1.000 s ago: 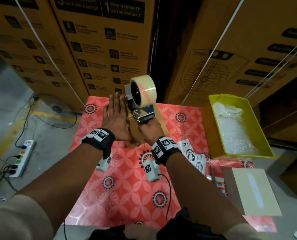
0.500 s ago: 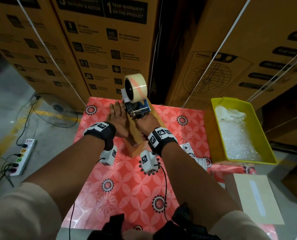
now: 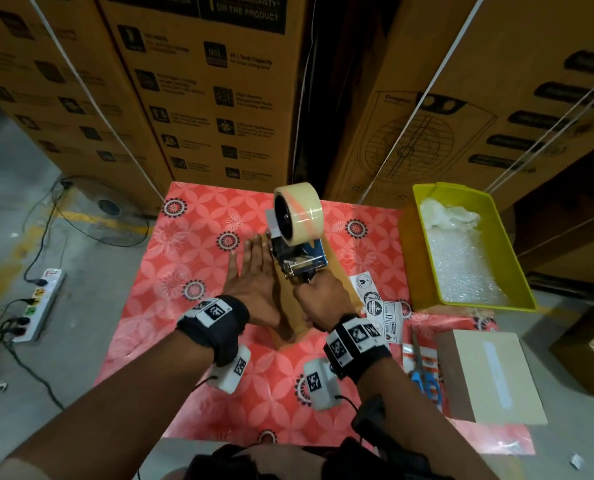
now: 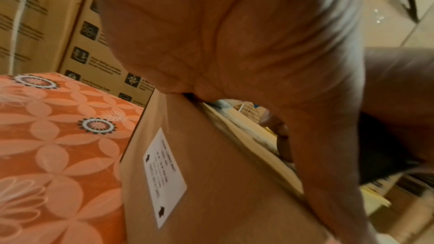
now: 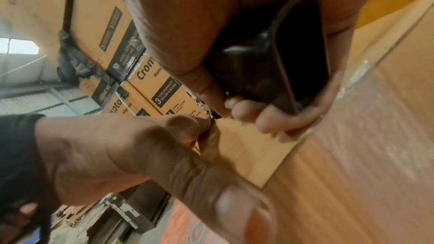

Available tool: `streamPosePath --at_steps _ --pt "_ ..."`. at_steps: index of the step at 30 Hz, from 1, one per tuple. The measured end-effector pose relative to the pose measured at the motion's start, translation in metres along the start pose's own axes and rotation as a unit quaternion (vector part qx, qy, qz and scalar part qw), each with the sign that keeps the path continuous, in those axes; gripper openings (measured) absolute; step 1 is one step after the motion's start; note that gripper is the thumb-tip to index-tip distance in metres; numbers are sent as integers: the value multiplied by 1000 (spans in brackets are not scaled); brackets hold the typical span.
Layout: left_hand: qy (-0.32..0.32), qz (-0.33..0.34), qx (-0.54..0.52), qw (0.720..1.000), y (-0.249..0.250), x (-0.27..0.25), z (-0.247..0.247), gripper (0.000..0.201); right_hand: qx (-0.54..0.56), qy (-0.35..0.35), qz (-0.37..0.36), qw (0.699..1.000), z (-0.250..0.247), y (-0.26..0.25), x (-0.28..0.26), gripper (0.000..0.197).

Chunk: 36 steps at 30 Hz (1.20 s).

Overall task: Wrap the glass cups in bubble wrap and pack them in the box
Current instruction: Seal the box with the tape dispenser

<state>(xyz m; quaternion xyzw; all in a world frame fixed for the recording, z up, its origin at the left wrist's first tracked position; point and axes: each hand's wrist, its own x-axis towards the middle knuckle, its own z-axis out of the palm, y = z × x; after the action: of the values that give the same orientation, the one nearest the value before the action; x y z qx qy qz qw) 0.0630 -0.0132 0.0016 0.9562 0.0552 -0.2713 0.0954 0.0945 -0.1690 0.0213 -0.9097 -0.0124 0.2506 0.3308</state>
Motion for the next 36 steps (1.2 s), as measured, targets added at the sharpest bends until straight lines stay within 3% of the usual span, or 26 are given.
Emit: streamPosePath --at_steps 5,12,21,33,36 --pt "5 9 7 1000 22 -21 23 196 -1 5 17 1000 0 23 -29 32" --pt "46 36 -47 997 18 -30 27 196 -22 13 -9 1000 -6 18 -39 36" --pt "60 48 -70 995 18 -37 25 195 -32 14 -11 999 -9 11 -45 19" --pt "53 6 -44 998 22 -37 26 193 -29 8 -17 999 -15 22 -59 12" --pt "59 1 -35 998 22 -33 29 190 -30 9 -18 999 -15 41 -72 20"
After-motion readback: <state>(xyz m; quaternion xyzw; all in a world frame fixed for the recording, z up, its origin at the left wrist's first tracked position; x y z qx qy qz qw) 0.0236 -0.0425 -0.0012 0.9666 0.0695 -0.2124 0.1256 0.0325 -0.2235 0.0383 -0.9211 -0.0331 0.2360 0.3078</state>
